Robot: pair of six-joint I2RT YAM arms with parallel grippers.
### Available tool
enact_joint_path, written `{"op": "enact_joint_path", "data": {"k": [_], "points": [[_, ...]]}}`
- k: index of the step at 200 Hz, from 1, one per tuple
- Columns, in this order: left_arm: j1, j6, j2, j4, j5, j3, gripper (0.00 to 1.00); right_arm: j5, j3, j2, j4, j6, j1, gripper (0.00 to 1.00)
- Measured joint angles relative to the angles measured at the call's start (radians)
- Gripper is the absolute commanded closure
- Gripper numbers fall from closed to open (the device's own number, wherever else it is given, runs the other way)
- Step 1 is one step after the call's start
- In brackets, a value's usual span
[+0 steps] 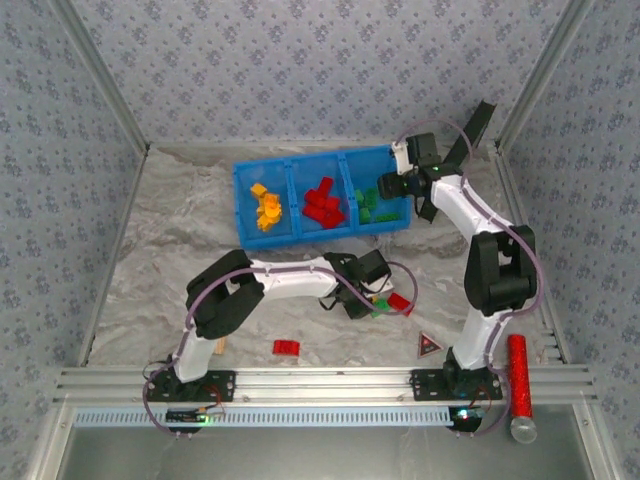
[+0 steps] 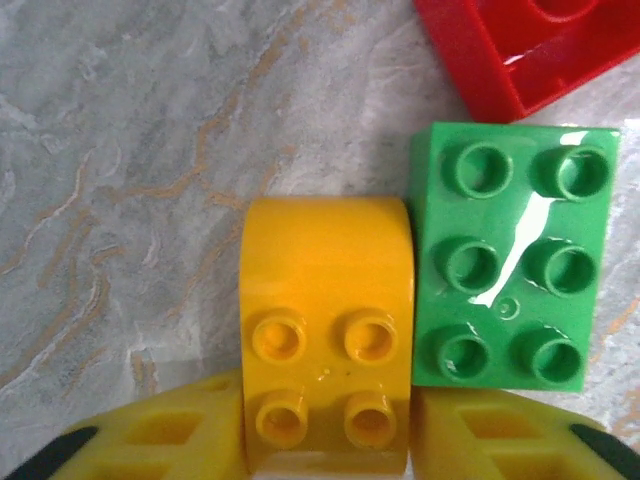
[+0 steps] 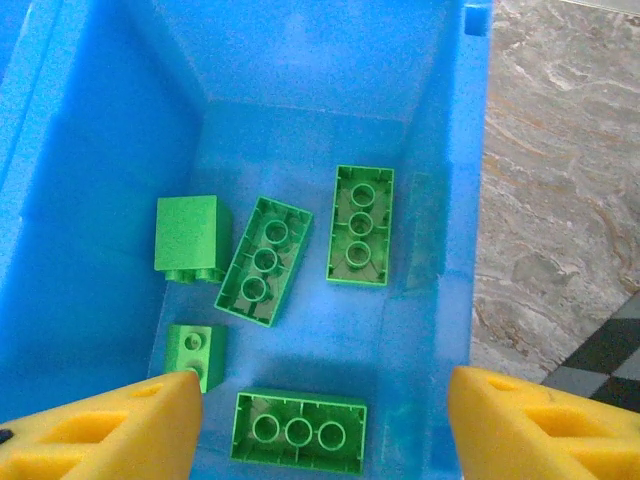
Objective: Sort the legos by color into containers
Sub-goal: Pick up the lego from the middle-left of the table, then place the lego in the container.
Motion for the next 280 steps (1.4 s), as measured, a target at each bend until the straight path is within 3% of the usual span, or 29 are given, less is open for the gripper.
{"op": "enact_joint_path", "data": {"k": [72, 133, 191, 237, 280], "points": [[0.023, -0.030, -0.029, 0.052, 0.037, -0.048, 0.86, 0.007, -0.258, -0.270, 0.001, 0.093, -0.007, 0.32], [0.121, -0.082, -0.108, 0.056, 0.006, -0.140, 0.87, -0.027, -0.568, -0.588, -0.068, 0.299, -0.008, 0.29], [0.175, -0.089, -0.275, -0.029, -0.024, -0.139, 0.88, -0.088, -0.689, -0.793, -0.148, 0.450, 0.012, 0.29], [0.328, -0.101, -0.409, -0.068, -0.034, -0.112, 0.87, -0.190, -0.780, -0.877, -0.118, 0.452, 0.198, 0.28], [0.520, -0.152, -0.460, -0.071, -0.047, -0.069, 0.85, -0.207, -0.753, -0.818, -0.051, 0.218, 0.502, 0.19]]}}
